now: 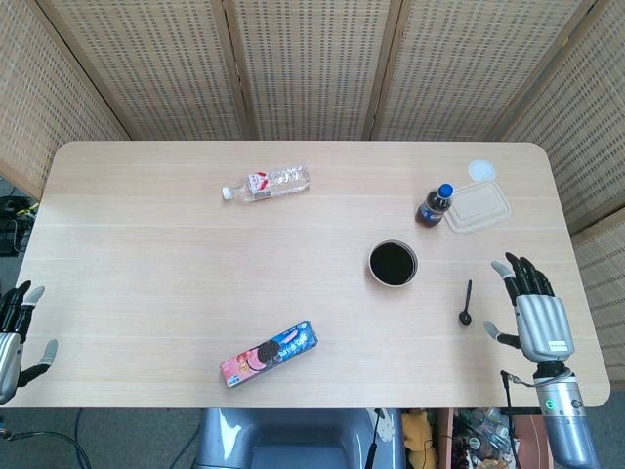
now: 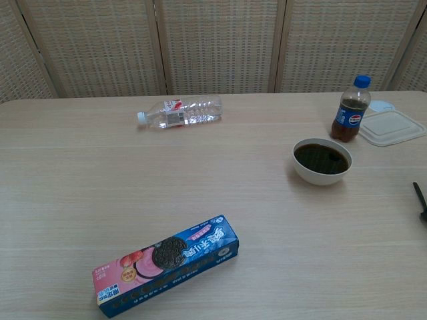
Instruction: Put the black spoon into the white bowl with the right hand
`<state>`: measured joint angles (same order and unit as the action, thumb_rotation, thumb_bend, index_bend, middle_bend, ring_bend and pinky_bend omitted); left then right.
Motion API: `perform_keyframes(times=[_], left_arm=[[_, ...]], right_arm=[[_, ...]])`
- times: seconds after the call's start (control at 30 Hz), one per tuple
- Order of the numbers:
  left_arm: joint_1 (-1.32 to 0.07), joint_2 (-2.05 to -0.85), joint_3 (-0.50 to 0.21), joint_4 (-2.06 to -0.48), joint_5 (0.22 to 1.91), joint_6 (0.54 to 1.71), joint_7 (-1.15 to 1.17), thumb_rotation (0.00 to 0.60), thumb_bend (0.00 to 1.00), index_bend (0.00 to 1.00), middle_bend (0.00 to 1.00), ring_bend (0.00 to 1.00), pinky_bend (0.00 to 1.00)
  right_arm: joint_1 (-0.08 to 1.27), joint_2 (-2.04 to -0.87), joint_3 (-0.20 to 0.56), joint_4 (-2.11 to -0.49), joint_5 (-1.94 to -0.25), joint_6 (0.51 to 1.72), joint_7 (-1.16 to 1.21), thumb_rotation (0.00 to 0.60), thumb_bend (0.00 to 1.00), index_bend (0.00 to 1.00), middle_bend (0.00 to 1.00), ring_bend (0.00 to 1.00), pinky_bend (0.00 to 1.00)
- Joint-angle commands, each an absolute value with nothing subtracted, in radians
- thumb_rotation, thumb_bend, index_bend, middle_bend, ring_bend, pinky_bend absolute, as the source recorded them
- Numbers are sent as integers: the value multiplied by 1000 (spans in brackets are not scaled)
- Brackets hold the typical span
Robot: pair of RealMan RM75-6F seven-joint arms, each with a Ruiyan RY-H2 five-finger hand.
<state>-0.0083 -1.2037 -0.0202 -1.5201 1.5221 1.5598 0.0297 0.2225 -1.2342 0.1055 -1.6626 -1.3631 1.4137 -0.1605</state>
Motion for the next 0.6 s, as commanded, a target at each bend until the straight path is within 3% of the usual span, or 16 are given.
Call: perform_keyframes(times=[0.03,0.2,0.33,0.43,0.6], left_arm=[[-8,-1204,-20,-1520,1523,1560,30,600,403,0,0,0,0],[-8,-1201,-20,-1522,1527,1565,30,600,404,0,0,0,0],[-5,-1199,-19,-1522,1528,1568,29,600,404,0,0,0,0],[-6,-1197,-21,-1523,1528,1569,28,600,404,0,0,0,0],[-8,-1196,-22,-1523,1532,1570,28,600,403,0,0,0,0]], right_arm=[[222,-1233,106,-1664,-1363,1412,-161,600,264,154,147,47,178],[220,-1230,107,-1668,-1365,1408,-165,600,264,154,173,101,197],[221,-1224,108,-1671,-1371,1403,-170,600,264,155,238,183,277],[231,-1214,109,-1673,-1377,1386,-179,600,271,155,330,296,394],[271,-1184,101,-1678,-1375,1296,-192,600,392,195,643,640,715]])
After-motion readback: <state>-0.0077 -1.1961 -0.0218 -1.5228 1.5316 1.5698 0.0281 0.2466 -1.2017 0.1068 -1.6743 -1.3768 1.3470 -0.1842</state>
